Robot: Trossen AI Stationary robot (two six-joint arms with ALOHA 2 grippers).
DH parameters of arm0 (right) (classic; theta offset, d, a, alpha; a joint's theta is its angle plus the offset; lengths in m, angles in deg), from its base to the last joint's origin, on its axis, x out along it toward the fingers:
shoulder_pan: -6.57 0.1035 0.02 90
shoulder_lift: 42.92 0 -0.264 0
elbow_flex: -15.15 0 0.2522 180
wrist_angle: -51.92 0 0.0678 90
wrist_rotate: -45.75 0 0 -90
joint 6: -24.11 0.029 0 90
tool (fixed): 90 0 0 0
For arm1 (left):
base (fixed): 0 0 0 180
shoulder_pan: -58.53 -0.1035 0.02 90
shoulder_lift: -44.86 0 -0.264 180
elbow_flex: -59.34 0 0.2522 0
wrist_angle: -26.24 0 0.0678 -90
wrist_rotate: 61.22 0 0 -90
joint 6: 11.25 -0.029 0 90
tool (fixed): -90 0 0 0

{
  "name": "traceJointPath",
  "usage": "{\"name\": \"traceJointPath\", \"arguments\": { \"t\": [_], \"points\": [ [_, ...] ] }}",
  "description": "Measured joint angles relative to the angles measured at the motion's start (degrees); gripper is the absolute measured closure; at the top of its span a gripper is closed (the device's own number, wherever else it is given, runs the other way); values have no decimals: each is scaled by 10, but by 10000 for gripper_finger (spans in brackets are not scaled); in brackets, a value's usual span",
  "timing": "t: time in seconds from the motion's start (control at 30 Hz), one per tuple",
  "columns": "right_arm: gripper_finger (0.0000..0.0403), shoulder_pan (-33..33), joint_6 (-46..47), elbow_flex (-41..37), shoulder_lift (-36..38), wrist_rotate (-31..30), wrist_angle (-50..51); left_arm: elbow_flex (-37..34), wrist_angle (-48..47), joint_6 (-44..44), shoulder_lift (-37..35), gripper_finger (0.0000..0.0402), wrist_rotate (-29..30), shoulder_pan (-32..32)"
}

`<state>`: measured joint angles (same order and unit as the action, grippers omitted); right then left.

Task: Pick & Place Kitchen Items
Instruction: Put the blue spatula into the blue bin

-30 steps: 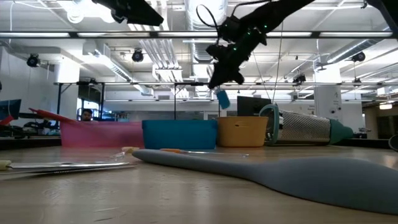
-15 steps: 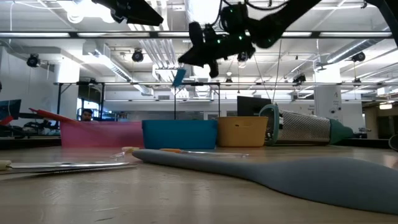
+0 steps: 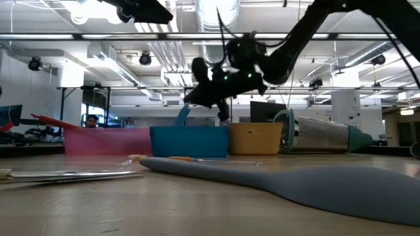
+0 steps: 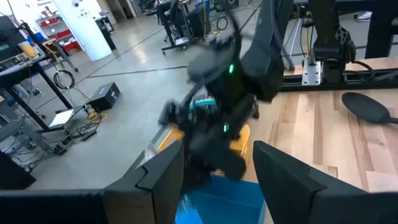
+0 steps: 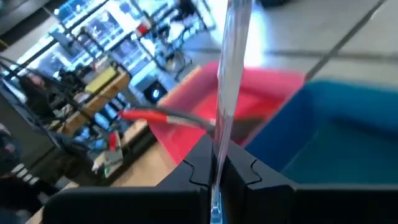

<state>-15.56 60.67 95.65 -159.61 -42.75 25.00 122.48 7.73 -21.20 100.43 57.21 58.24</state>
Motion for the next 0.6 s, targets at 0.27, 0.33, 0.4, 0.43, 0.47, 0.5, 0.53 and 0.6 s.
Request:
{"name": "traceJointPath", "arguments": {
  "t": [0.27,0.33,0.4,0.43,0.47,0.5,0.53,0.6],
  "points": [
    [394,0,24,77,-52,-2,96,0,-2,10,-1,204,0,0],
    [394,0,4,101,-44,-28,157,0,-2,10,-3,204,0,0],
    [394,0,-13,122,-39,-36,211,0,-2,10,-3,204,0,0],
    [394,0,-22,130,-40,-36,222,0,-2,10,-3,204,0,0],
    [394,0,-29,134,-41,-36,229,0,-3,10,-3,204,0,0],
    [394,0,-31,137,-42,-34,231,0,-2,10,-3,204,0,0],
    [394,1,-32,141,-42,-33,231,0,-3,10,-3,204,0,0],
    [394,2,-33,147,-42,-32,229,0,-3,10,-3,204,0,0]
  ]
}}
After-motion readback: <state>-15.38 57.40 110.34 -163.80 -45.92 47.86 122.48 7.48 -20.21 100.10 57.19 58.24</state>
